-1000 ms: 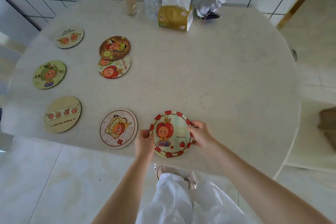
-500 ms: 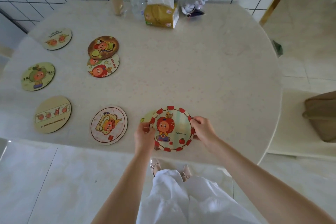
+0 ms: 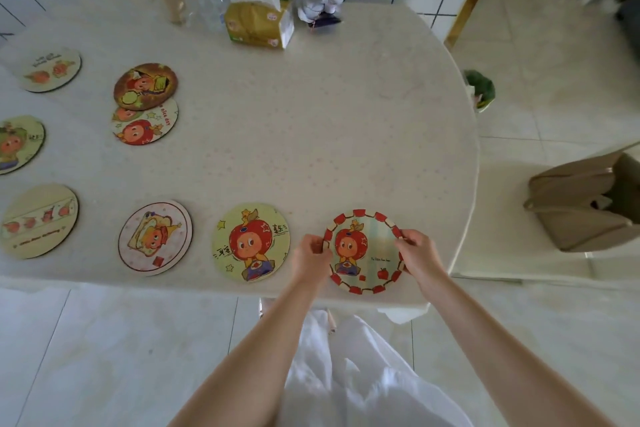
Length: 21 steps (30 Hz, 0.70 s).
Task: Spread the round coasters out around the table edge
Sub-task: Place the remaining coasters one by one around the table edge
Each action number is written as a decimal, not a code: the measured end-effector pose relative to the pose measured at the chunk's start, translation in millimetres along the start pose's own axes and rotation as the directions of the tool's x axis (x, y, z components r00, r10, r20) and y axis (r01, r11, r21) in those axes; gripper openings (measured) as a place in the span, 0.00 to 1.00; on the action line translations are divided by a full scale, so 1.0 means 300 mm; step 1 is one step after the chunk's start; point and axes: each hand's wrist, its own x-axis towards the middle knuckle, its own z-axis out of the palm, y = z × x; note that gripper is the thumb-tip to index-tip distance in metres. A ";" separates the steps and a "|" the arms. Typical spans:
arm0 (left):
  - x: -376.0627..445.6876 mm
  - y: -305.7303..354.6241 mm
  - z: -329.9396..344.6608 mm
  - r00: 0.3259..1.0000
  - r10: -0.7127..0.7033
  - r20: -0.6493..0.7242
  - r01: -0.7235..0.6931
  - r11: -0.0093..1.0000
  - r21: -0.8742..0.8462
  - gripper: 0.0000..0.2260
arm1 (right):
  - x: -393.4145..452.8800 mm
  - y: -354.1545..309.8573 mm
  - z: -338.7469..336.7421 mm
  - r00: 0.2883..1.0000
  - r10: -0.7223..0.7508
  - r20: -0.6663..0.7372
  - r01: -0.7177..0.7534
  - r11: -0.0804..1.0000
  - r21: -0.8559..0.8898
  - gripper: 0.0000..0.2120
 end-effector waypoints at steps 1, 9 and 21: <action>0.000 0.006 0.016 1.000 0.004 0.009 -0.004 1.000 0.007 0.06 | 0.004 0.008 -0.014 1.000 -0.002 -0.015 0.002 1.000 -0.002 0.07; 0.013 -0.007 0.038 1.000 -0.001 0.010 0.000 0.999 0.050 0.07 | 0.020 0.036 -0.035 0.996 -0.049 -0.074 0.042 0.995 -0.095 0.11; 0.081 0.008 -0.146 0.996 0.052 -0.072 -0.044 0.994 0.101 0.12 | 0.060 -0.191 0.071 0.926 -0.377 0.008 0.360 0.877 -0.318 0.11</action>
